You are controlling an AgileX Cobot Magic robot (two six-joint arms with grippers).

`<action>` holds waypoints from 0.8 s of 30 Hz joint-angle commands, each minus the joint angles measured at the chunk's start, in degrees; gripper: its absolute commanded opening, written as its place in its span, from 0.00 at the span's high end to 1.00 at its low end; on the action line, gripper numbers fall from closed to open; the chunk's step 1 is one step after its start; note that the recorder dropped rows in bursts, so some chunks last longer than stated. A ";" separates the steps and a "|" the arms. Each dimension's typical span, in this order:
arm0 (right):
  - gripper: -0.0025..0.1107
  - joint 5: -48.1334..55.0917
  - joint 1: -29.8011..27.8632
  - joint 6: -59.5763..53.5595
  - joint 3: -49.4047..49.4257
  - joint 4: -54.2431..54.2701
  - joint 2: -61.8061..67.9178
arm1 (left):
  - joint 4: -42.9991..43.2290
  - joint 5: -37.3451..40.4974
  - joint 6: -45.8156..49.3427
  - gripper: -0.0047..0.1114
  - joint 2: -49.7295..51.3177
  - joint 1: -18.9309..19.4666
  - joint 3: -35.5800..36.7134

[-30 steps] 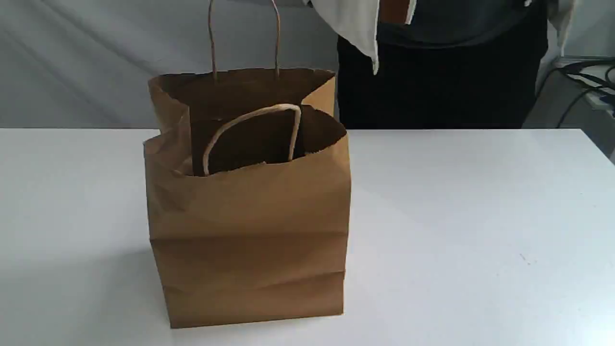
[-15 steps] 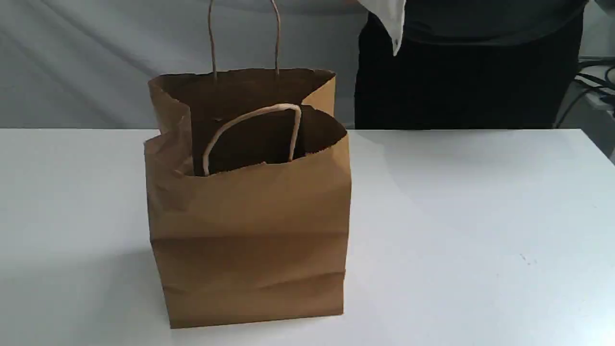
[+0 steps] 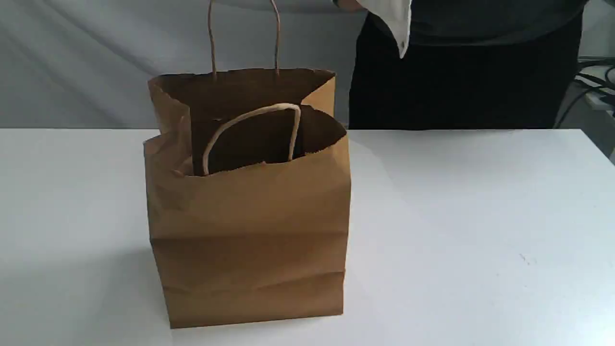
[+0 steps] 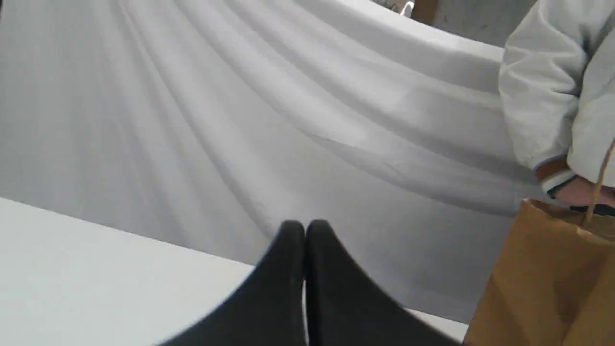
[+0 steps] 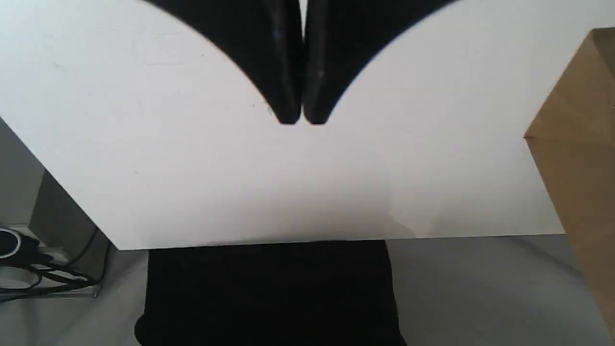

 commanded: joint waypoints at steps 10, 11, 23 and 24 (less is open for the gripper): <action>0.98 0.26 -0.42 0.07 0.17 0.30 -0.39 | 1.56 9.17 -0.76 0.96 -2.96 0.08 1.46; 0.98 0.26 -0.42 0.07 0.17 0.30 -0.39 | 1.56 10.12 0.31 0.96 -2.96 0.08 1.46; 0.98 0.26 -0.42 0.07 0.17 0.97 -0.39 | -2.90 12.14 16.34 0.96 -2.96 0.08 1.46; 0.98 0.26 -0.42 0.07 0.17 0.97 -0.39 | -2.90 12.14 16.34 0.96 -2.96 0.08 1.46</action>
